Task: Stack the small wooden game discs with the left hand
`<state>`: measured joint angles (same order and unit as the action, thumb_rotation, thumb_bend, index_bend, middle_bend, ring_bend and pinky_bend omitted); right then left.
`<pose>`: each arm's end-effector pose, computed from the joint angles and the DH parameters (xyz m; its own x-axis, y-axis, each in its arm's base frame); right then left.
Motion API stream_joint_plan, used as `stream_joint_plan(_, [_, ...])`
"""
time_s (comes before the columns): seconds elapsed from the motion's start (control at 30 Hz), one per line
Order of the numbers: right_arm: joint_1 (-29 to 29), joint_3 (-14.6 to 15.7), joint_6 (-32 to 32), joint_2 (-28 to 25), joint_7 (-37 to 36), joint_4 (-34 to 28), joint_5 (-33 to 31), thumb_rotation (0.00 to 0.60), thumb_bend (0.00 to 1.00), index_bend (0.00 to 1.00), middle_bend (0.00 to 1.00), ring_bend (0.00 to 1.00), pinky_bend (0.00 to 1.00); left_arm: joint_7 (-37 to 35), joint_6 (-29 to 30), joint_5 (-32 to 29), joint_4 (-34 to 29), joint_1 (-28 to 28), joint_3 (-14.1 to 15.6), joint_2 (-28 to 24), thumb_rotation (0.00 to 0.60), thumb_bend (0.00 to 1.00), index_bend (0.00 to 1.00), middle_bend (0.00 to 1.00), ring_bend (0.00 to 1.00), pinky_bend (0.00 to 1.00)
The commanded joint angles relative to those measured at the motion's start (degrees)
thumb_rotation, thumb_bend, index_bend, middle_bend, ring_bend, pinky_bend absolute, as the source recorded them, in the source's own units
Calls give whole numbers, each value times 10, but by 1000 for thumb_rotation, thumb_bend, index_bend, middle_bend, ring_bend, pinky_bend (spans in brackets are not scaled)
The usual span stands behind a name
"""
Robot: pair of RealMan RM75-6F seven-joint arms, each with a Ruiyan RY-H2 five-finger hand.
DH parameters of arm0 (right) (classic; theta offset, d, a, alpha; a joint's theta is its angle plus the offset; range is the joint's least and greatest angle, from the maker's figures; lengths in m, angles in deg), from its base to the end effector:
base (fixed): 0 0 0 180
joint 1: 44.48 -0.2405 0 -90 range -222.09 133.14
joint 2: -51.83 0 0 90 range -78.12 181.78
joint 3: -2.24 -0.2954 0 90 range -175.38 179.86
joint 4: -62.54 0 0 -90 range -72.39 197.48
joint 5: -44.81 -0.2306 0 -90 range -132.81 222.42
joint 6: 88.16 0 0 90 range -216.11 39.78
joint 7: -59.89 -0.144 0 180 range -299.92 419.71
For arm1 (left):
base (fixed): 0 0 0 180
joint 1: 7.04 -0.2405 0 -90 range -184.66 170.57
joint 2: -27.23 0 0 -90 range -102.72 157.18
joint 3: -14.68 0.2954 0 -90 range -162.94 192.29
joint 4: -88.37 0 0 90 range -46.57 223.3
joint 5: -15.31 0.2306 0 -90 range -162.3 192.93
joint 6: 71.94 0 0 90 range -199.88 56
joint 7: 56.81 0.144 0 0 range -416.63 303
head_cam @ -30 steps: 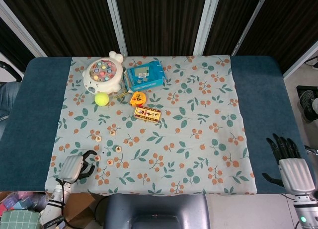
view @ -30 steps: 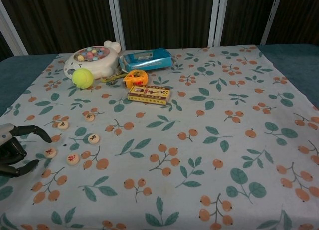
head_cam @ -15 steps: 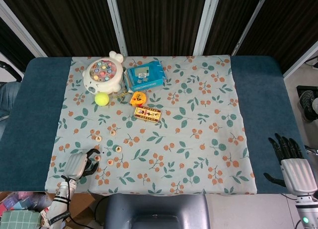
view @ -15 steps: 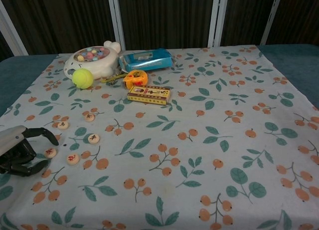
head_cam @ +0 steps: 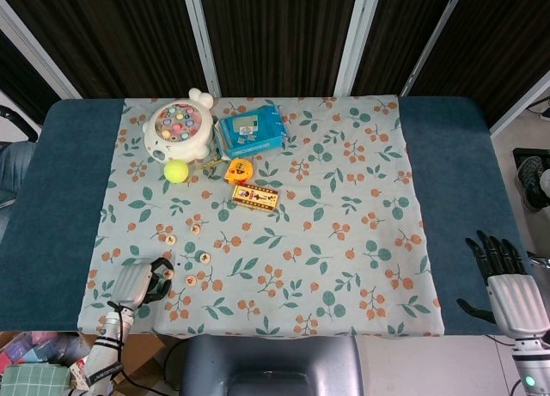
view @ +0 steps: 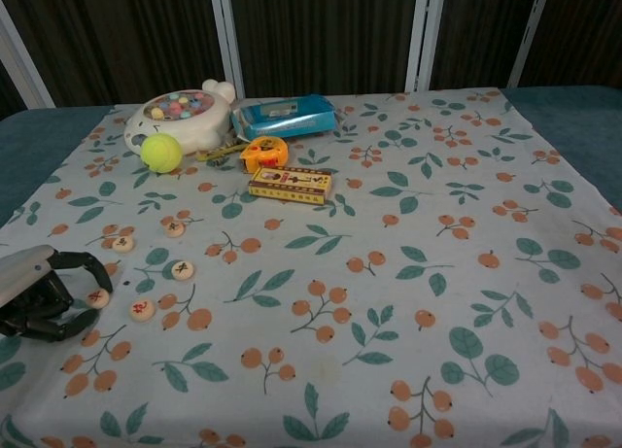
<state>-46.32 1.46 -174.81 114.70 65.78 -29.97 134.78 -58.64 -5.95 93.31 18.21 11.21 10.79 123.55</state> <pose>-0.3567 -0.1585 0.1597 0.5084 -0.0283 0.8606 -0.8610 -0.0323 0.5076 -0.3235 0.2606 -0.0575 0.1964 0.2820 0.9391 0.9804 -0.0700 -0.1840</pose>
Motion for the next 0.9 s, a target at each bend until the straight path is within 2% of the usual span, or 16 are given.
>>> stream_joint_plan(0.03, [0,0,0,0,0,0,0,600,195,0,0,0,0,-1,0,0,1,1,0,1,600,409,455,1000,1000,1000])
stream_joint_plan(0.53, [1,0,0,1,2,0,1,600,195,0,0,0,0,-2,8,-2,-4,6,-11,-1,600,408,544,1000,1000,1000])
stream_joint_plan(0.73, [0,1,2,2,5,0,3,600,195,0,0,0,0,9,12,2,-38,27,-33,1,600,408,547,1000,1000,1000])
stream_joint_plan(0.9, [-1,1,4,3,8,0,2,600,195,0,0,0,0,49,-2,-21,-46,54,-59,28,600,407,540,1000,1000,1000])
